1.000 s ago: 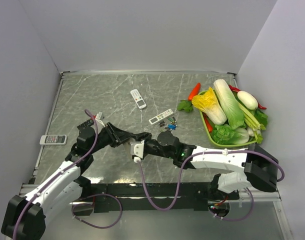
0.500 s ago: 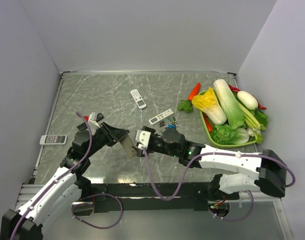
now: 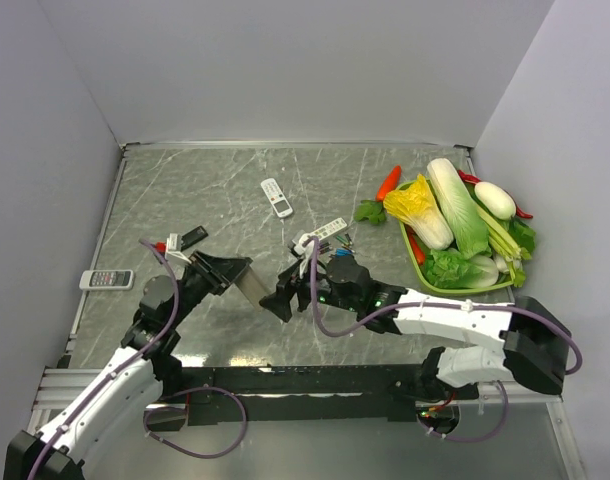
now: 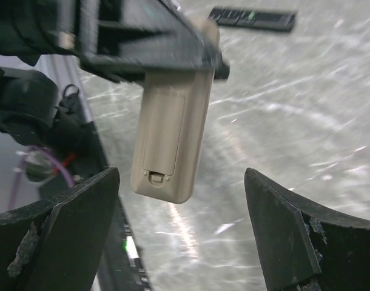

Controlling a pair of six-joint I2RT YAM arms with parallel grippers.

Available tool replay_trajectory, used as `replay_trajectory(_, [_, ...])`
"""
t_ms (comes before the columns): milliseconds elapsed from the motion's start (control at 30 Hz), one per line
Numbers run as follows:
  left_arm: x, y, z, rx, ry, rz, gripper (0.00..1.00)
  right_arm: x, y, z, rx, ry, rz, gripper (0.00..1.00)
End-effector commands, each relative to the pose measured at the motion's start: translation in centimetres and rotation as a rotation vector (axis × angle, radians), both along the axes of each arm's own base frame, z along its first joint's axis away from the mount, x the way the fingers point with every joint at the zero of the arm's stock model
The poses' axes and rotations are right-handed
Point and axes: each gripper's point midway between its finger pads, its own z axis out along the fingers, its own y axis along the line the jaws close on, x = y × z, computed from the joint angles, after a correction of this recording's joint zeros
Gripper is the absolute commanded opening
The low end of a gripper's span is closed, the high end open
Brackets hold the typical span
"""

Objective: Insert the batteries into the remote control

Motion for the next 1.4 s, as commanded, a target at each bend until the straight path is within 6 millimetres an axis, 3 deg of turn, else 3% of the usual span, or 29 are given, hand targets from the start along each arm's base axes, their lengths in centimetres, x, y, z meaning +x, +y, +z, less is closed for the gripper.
replay_trajectory(0, [-0.2,0.3,3.3,-0.075,-0.119,0.015,0.01,-1.0,2.1,1.7,0.156,0.146,0.031,0.91])
replay_trajectory(200, [-0.8,0.3,4.2,-0.123,-0.158,0.001,0.01,-1.8,3.4,1.5,0.204,0.207,0.092,0.87])
replay_trajectory(333, [-1.1,0.1,4.5,-0.139,-0.174,-0.021,0.01,-2.5,3.9,2.0,0.231,0.218,0.145,0.71])
replay_trajectory(367, [-1.2,0.0,4.6,-0.142,-0.177,-0.026,0.01,-2.5,3.9,2.3,0.243,0.219,0.153,0.63])
replay_trajectory(667, [-1.8,-0.3,5.4,-0.149,-0.227,-0.065,0.02,-3.2,3.1,2.8,0.29,0.266,0.258,0.2])
replay_trajectory(733, [-1.9,-0.5,5.7,-0.123,-0.245,-0.078,0.12,-3.3,2.7,3.2,0.309,0.266,0.279,0.11])
replay_trajectory(767, [-1.9,-0.6,6.0,-0.109,-0.252,-0.079,0.25,-3.2,2.2,3.5,0.315,0.262,0.293,0.08])
replay_trajectory(833, [-1.9,-0.7,6.0,-0.062,-0.273,-0.087,0.32,-2.9,1.6,3.5,0.304,0.257,0.294,0.0])
replay_trajectory(967, [-1.8,-1.1,6.6,0.007,-0.298,-0.11,0.5,-1.6,-0.2,3.9,0.267,0.207,0.278,0.0])
replay_trajectory(1033, [-1.7,-1.3,6.6,0.033,-0.306,-0.123,0.54,-1.4,-0.9,3.4,0.234,0.199,0.278,0.0])
replay_trajectory(1133, [-1.7,-1.6,6.9,0.06,-0.316,-0.14,0.7,-1.4,-2.0,3.6,0.218,0.18,0.298,0.0])
replay_trajectory(1167, [-1.5,-1.5,7.4,0.071,-0.326,-0.134,0.81,-1.3,-2.3,4.0,0.217,0.169,0.3,0.0])
replay_trajectory(1200, [-1.3,-1.5,6.7,0.117,-0.308,-0.133,0.86,-0.7,-2.7,3.9,0.204,0.144,0.29,0.0])
replay_trajectory(1267, [-0.9,-1.0,7.8,0.159,-0.325,-0.103,0.94,-0.6,-3.4,3.3,0.154,0.154,0.286,0.0])
replay_trajectory(1300, [-0.7,-0.8,6.9,0.221,-0.302,-0.097,0.96,-0.2,-3.8,2.9,0.128,0.134,0.283,0.0])
replay_trajectory(1367, [-0.6,-0.1,8.5,0.277,-0.322,-0.064,0.99,-0.2,-4.5,2.0,0.082,0.157,0.284,0.0])
